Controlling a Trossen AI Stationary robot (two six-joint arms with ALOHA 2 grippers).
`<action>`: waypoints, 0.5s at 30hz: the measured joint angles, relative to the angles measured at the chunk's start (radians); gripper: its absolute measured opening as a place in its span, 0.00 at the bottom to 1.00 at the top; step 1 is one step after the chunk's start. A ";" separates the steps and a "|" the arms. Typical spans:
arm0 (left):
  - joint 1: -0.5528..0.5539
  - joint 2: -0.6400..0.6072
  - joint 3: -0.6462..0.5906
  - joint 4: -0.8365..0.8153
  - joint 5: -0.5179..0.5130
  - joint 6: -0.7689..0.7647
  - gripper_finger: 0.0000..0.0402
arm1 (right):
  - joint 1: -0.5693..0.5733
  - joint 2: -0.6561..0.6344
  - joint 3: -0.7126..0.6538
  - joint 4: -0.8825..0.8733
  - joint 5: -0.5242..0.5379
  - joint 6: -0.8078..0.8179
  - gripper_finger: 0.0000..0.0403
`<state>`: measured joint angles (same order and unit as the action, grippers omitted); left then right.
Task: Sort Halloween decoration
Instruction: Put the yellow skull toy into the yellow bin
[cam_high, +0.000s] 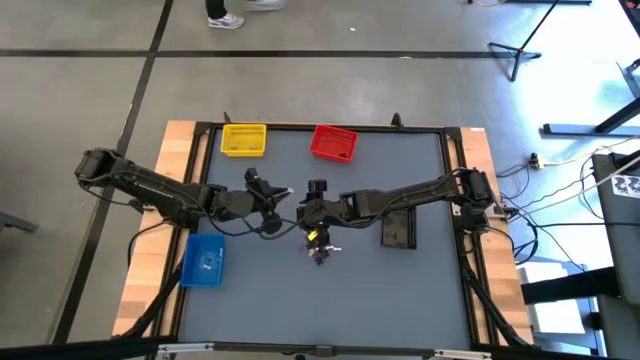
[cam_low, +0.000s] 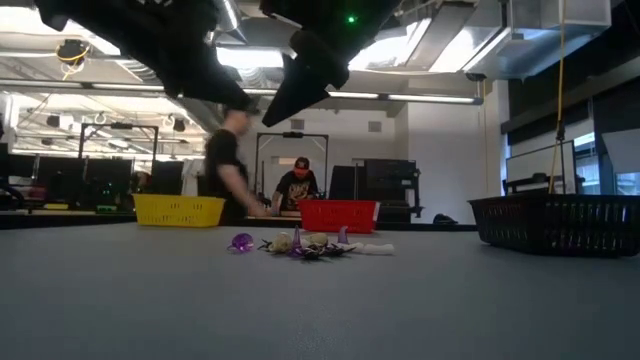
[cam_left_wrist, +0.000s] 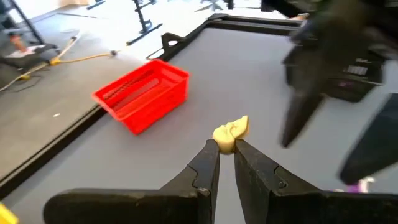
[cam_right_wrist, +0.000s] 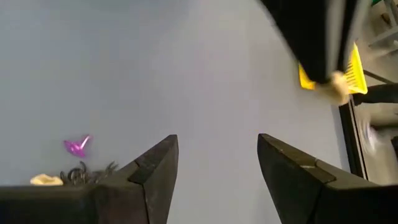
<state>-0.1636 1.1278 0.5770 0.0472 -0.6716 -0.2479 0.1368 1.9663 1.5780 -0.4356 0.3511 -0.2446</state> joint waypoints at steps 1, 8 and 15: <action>0.013 0.000 0.000 -0.003 0.000 0.007 0.10 | 0.000 0.000 0.000 -0.007 0.000 0.001 0.55; 0.123 0.000 0.000 -0.009 0.002 0.071 0.10 | 0.000 0.000 0.000 -0.019 -0.002 0.002 0.55; 0.274 0.000 0.000 -0.010 0.003 0.180 0.10 | 0.000 0.000 0.000 -0.019 -0.002 0.003 0.55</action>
<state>0.1100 1.1277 0.5770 0.0372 -0.6687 -0.0680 0.1368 1.9663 1.5780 -0.4545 0.3489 -0.2413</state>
